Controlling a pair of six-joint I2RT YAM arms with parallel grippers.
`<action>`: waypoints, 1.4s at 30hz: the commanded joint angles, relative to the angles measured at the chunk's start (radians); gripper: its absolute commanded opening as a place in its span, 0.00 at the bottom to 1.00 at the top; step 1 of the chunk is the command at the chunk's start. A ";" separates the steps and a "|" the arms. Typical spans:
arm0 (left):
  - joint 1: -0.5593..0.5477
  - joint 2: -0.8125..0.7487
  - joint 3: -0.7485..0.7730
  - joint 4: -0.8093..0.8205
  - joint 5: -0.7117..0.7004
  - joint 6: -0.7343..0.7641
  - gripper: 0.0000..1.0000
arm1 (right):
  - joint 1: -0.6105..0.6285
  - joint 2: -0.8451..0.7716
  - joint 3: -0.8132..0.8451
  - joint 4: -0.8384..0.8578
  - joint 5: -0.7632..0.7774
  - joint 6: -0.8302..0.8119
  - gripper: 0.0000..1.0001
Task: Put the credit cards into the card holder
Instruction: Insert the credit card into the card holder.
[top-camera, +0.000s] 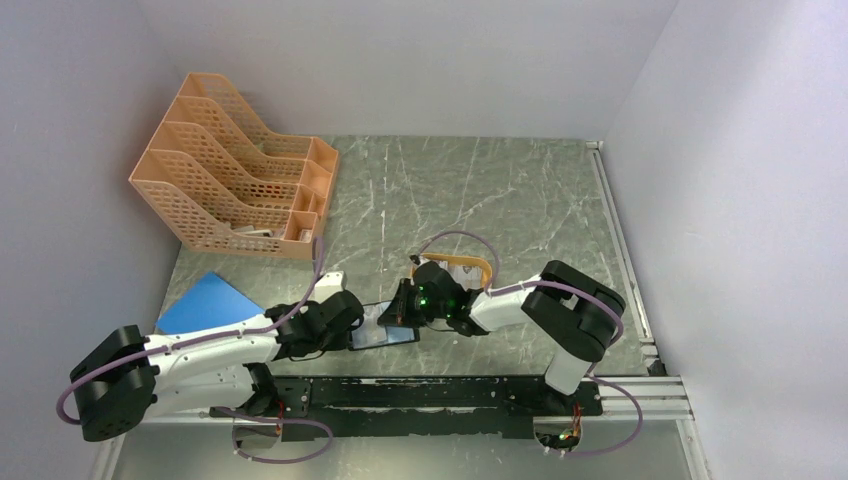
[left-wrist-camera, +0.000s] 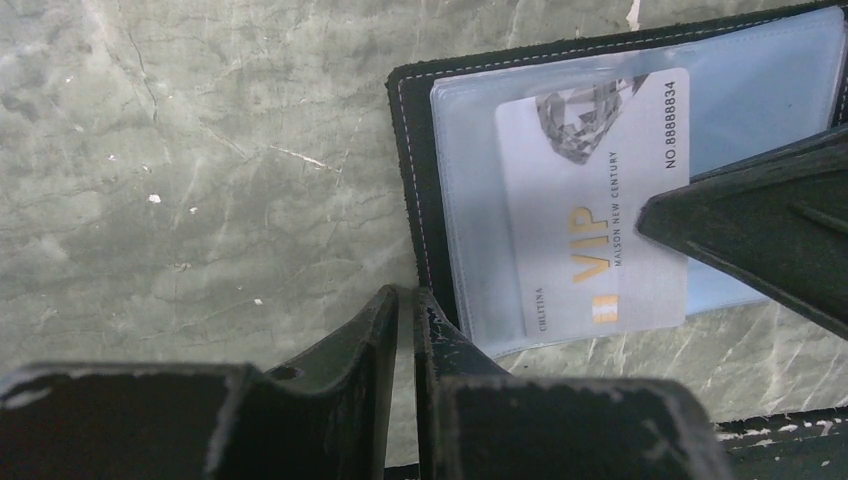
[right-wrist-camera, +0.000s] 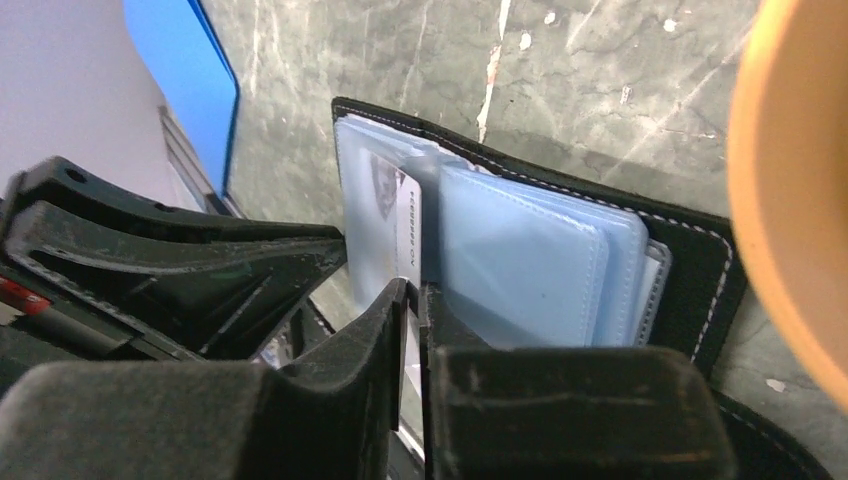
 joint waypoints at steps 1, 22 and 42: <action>0.003 -0.001 -0.021 0.029 0.065 -0.015 0.18 | 0.022 0.001 0.028 -0.106 -0.029 -0.054 0.20; 0.002 -0.002 0.005 0.063 0.066 0.012 0.17 | 0.079 0.053 0.179 -0.260 -0.032 -0.152 0.38; 0.005 -0.022 0.050 -0.015 -0.005 0.020 0.19 | 0.091 -0.153 0.335 -0.734 0.212 -0.273 0.58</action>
